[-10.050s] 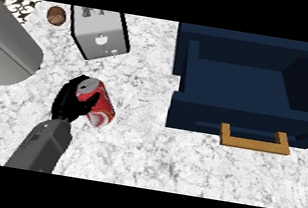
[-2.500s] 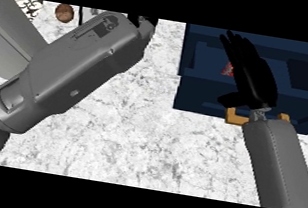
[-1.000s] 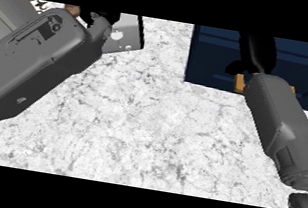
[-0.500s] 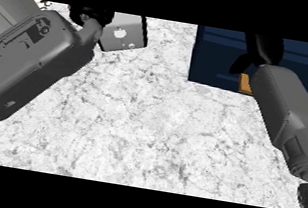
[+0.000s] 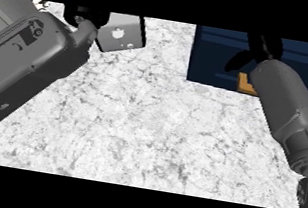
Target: Pick up the can, place it into the drawer and close the drawer
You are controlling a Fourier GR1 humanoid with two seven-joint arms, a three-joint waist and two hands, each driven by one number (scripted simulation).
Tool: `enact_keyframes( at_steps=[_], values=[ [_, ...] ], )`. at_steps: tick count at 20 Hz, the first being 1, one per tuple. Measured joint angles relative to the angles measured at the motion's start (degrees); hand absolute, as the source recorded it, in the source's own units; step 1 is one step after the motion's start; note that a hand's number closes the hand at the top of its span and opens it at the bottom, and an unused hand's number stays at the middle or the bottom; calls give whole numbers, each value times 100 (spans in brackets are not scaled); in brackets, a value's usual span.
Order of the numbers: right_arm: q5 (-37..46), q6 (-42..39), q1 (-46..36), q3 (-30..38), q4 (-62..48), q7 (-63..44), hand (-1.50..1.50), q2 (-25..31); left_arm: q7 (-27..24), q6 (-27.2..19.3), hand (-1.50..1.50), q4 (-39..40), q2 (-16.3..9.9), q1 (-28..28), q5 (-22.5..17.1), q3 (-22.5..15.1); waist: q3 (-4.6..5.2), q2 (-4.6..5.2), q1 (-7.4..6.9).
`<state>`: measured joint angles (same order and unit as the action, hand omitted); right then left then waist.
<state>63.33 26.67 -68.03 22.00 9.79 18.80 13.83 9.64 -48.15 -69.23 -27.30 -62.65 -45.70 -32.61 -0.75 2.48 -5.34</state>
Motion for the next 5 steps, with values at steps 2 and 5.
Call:
enact_keyframes(
  at_steps=[2,5],
  values=[
    [-337,-168,-15,323,16,197,-150,-28,16,10,-150,-67,-21,60,3,-7,4,-21,5],
    [-721,-388,-44,684,25,457,-150,-59,55,-15,-150,-142,-65,107,27,5,9,-26,13]
  ],
)
